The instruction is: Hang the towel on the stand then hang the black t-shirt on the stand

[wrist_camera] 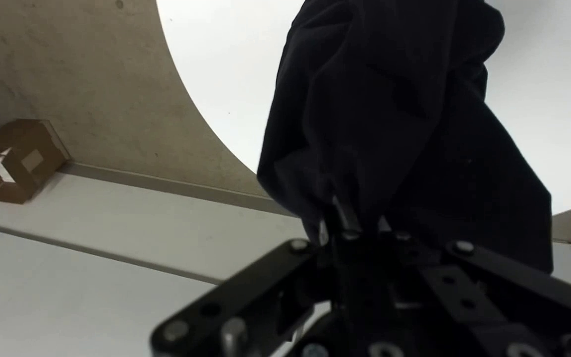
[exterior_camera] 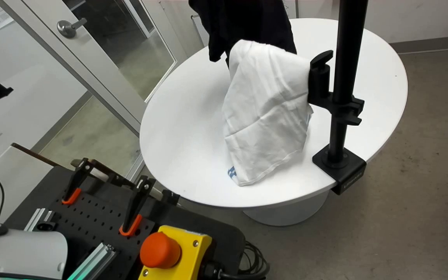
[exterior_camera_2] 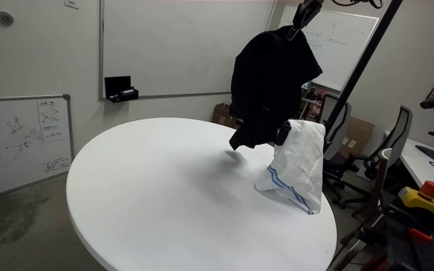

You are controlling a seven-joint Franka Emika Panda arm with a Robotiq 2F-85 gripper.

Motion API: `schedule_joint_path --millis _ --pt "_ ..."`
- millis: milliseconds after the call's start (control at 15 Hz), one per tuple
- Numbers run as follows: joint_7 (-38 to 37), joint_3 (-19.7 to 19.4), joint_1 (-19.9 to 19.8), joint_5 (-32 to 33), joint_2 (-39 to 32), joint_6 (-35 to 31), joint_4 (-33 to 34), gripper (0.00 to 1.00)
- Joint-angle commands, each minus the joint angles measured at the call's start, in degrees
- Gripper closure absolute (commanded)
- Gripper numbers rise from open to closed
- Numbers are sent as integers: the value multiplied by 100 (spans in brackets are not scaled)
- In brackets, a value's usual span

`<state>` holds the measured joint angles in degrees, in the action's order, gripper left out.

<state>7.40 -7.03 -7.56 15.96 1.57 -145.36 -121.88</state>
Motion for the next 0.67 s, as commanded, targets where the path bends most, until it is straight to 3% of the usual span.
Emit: schedule_joint_path --millis 0,600 --pt "-228 -152 -138 -48 -291 377 621 99" --pt "-627 -424 -357 147 -315 650 1112 99"
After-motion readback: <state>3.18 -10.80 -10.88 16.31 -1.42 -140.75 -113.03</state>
